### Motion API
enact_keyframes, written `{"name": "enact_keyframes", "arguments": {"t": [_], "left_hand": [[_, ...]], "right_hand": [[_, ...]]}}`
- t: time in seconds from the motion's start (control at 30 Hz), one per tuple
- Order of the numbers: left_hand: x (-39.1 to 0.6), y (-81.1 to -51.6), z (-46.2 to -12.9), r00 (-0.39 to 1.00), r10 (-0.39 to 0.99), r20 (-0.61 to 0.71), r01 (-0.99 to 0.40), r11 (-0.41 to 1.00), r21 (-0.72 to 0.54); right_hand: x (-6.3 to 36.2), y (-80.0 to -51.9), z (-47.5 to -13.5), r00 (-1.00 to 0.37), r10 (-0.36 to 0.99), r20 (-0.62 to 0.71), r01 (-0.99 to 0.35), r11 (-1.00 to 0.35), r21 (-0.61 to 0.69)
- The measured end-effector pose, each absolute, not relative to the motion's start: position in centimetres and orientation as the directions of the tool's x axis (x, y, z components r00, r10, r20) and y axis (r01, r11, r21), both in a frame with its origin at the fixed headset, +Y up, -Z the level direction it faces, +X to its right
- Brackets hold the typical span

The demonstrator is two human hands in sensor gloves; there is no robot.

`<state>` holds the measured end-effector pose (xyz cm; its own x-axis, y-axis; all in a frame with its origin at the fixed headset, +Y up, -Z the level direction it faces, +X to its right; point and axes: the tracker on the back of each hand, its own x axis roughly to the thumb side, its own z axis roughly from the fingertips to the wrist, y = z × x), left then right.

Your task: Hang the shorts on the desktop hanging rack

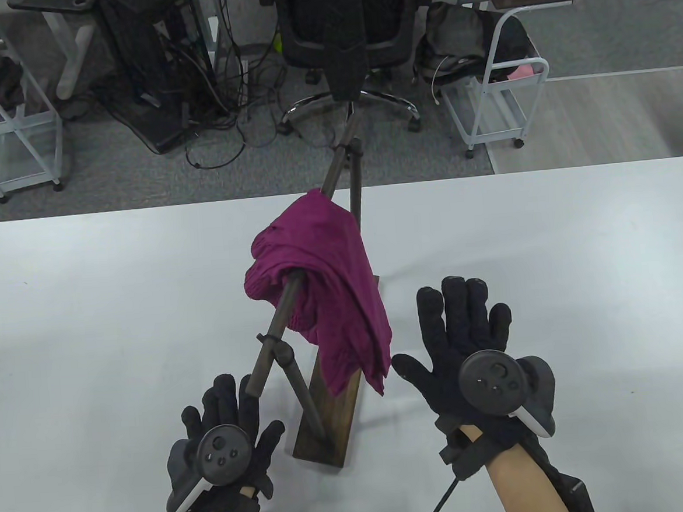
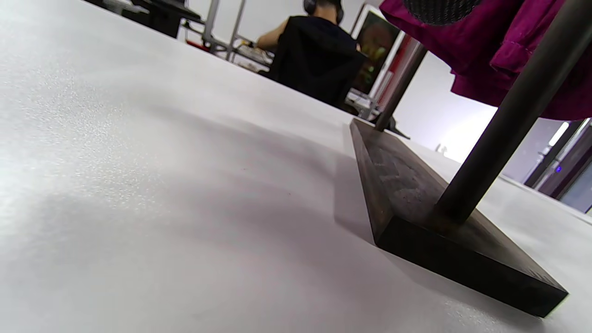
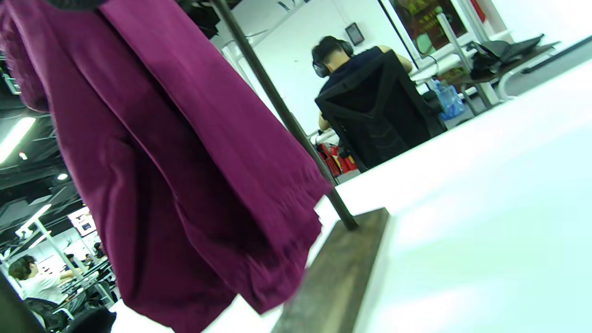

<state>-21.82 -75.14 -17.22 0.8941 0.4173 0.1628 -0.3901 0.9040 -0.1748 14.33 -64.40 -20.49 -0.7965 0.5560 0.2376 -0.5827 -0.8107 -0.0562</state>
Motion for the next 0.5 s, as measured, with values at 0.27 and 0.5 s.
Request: {"name": "enact_keyframes", "arguments": {"t": [0.27,0.5], "left_hand": [[-21.8,-75.0,-17.2,0.906,0.394,0.156,-0.371,0.915,-0.16],[-21.8,-75.0,-17.1,0.916,0.37,0.153,-0.351,0.926,-0.138]], "right_hand": [[17.2,-69.2,-19.8,-0.772,0.623,0.124,-0.627,-0.779,0.004],[17.9,-71.9,-19.3,-0.786,0.615,0.055,-0.614,-0.788,0.046]]}}
